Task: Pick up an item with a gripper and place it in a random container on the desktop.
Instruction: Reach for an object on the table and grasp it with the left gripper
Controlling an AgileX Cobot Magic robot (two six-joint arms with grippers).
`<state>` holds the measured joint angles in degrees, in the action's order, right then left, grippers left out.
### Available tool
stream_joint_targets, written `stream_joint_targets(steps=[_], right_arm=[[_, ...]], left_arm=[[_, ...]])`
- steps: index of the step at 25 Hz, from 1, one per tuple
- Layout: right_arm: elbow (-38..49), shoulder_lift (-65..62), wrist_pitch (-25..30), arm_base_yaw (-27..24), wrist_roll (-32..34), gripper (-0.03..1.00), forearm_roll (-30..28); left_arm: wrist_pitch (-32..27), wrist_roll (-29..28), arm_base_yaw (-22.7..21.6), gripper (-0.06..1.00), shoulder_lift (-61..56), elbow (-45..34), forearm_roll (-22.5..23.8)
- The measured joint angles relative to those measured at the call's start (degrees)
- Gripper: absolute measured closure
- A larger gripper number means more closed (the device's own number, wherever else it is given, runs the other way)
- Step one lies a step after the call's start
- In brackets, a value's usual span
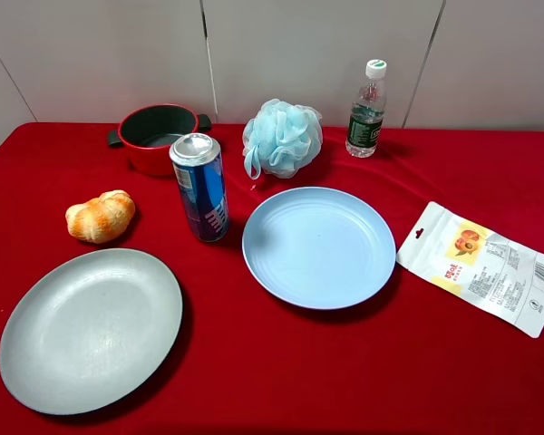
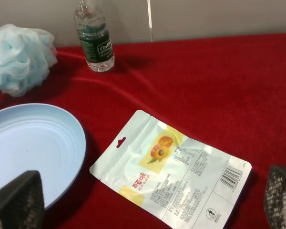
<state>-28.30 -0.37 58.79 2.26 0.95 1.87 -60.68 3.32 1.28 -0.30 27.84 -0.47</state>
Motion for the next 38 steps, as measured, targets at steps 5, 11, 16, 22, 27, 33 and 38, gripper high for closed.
stream_joint_targets(steps=[5,11,16,22,27,33,38], right_arm=[[0.0,0.0,0.0,0.0,0.0,0.28,0.0],[0.0,0.0,0.0,0.0,0.0,0.28,0.0],[0.0,0.0,0.0,0.0,0.0,0.28,0.0],[0.0,0.0,0.0,0.0,0.0,0.28,0.0],[0.0,0.0,0.0,0.0,0.0,0.28,0.0],[0.0,0.0,0.0,0.0,0.0,0.28,0.0],[0.0,0.0,0.0,0.0,0.0,0.28,0.0]], left_arm=[[0.0,0.0,0.0,-0.05,0.0,0.0,0.0],[0.0,0.0,0.0,-0.05,0.0,0.0,0.0],[0.0,0.0,0.0,-0.05,0.0,0.0,0.0],[0.0,0.0,0.0,-0.05,0.0,0.0,0.0],[0.0,0.0,0.0,-0.05,0.0,0.0,0.0],[0.0,0.0,0.0,-0.05,0.0,0.0,0.0],[0.0,0.0,0.0,-0.05,0.0,0.1,0.0]])
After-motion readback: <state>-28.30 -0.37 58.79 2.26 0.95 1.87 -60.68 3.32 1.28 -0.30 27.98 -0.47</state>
